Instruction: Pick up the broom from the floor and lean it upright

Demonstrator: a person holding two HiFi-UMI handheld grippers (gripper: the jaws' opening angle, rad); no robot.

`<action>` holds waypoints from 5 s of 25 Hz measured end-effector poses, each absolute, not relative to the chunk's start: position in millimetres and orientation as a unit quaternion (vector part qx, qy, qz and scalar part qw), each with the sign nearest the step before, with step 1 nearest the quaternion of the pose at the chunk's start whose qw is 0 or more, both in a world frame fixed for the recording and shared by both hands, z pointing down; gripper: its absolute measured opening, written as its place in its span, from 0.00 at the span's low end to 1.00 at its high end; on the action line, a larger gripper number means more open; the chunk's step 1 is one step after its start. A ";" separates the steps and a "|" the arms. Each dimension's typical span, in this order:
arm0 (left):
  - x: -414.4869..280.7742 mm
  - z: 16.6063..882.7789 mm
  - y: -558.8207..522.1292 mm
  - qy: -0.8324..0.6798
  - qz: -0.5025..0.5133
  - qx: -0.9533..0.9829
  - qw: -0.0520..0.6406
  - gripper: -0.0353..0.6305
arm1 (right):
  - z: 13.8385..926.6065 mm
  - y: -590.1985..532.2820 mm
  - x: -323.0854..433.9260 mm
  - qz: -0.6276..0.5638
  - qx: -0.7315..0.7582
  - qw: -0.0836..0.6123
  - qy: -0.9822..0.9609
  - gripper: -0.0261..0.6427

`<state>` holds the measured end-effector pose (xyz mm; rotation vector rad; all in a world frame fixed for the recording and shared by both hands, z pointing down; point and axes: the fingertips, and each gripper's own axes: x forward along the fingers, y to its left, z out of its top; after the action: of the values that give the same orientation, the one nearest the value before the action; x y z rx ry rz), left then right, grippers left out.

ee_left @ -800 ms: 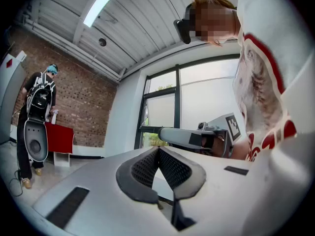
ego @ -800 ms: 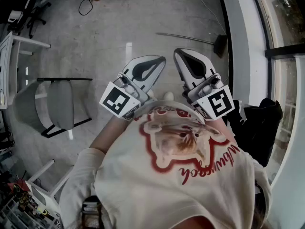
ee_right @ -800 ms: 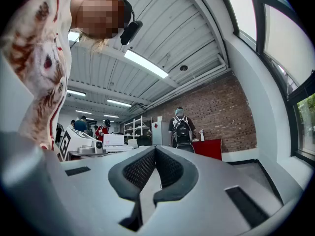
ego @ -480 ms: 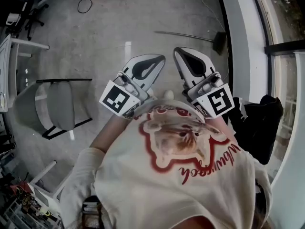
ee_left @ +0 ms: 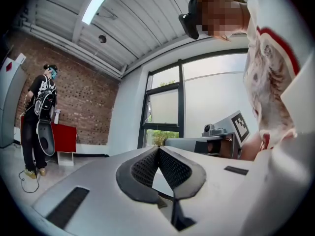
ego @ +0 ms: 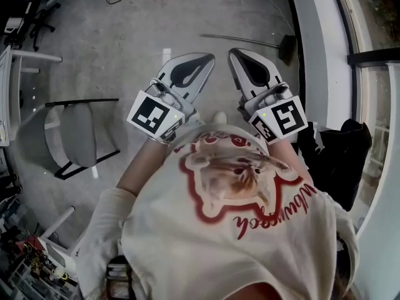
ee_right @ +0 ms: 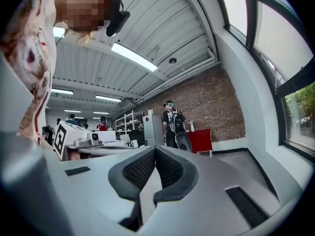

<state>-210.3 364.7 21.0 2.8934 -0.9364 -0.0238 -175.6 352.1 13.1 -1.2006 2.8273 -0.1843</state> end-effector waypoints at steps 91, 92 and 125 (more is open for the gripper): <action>-231.2 660.0 -176.7 -0.425 0.117 0.871 0.217 0.09 | 670.3 -167.6 -209.5 -0.143 -0.271 -0.212 0.928 0.07; -233.9 667.8 -174.4 -0.424 0.116 0.871 0.219 0.09 | 681.6 -164.3 -212.1 -0.138 -0.266 -0.220 0.928 0.07; -259.9 780.9 -143.6 -0.413 0.168 0.870 0.213 0.09 | 933.6 -74.6 -238.9 -0.051 -0.032 -0.437 0.897 0.20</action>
<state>-259.9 -143.6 780.9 2.4144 -1.1454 0.4665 -238.9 -74.6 933.6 -0.1460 4.0376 -0.2304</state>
